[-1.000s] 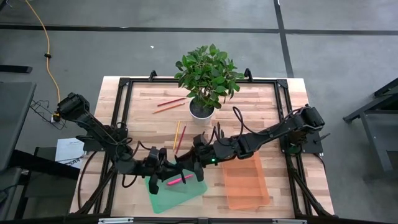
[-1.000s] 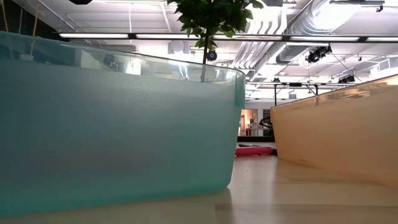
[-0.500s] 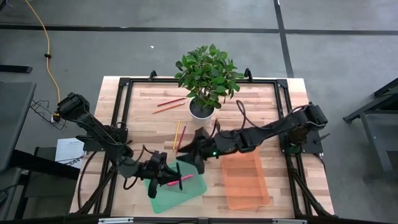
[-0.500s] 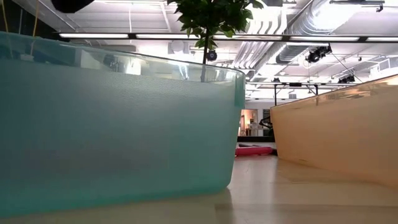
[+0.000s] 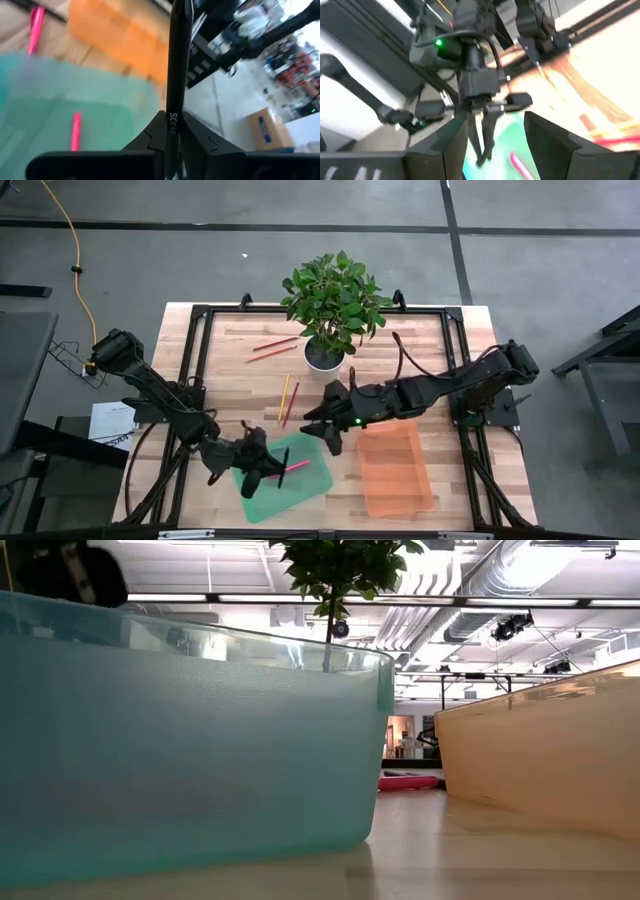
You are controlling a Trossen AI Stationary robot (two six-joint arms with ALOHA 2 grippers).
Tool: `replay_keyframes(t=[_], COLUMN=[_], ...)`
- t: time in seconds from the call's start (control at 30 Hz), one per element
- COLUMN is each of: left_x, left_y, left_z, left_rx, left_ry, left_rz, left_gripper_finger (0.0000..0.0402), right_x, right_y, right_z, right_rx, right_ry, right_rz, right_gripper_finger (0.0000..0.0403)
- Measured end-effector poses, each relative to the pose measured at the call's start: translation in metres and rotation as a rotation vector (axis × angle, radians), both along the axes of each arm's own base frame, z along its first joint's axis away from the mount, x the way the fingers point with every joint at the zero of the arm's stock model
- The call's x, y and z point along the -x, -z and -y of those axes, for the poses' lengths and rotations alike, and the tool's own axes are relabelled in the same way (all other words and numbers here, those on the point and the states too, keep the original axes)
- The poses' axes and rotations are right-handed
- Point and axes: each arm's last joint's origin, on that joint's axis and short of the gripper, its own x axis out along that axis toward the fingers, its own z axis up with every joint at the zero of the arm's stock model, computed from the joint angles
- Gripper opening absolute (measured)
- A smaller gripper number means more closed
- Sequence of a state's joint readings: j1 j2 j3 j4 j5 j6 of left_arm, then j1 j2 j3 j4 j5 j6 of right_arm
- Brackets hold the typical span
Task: Sort pens & pencils
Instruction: Put the bottom right black pen into the green bin
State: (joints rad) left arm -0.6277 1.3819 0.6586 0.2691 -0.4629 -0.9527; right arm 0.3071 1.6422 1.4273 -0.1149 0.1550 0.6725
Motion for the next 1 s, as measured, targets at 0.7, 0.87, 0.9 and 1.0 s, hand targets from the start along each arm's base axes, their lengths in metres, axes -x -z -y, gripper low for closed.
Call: replay_keyframes(t=[0.7, 0.87, 0.9, 1.0], left_x=[0.003, 0.003, 0.003, 0.003], left_y=[-0.008, -0.013, -0.013, -0.015], left_z=[-0.027, -0.029, -0.028, -0.027], left_rx=[-0.133, -0.17, -0.17, -0.163], left_ry=[0.127, 0.178, 0.185, 0.219], left_rz=[-0.378, -0.424, -0.424, -0.426], left_gripper_finger=[0.0033, 0.0031, 0.0031, 0.0033], right_x=[0.014, 0.016, 0.016, 0.016], right_y=[0.023, 0.025, 0.025, 0.025], right_z=[-0.003, -0.003, -0.003, -0.002], right_rx=[0.064, 0.078, 0.081, 0.086], right_ry=[-0.008, 0.007, 0.01, 0.016], right_rz=[-0.267, -0.284, -0.288, -0.291], right_gripper_finger=[0.0184, 0.0184, 0.0184, 0.0184])
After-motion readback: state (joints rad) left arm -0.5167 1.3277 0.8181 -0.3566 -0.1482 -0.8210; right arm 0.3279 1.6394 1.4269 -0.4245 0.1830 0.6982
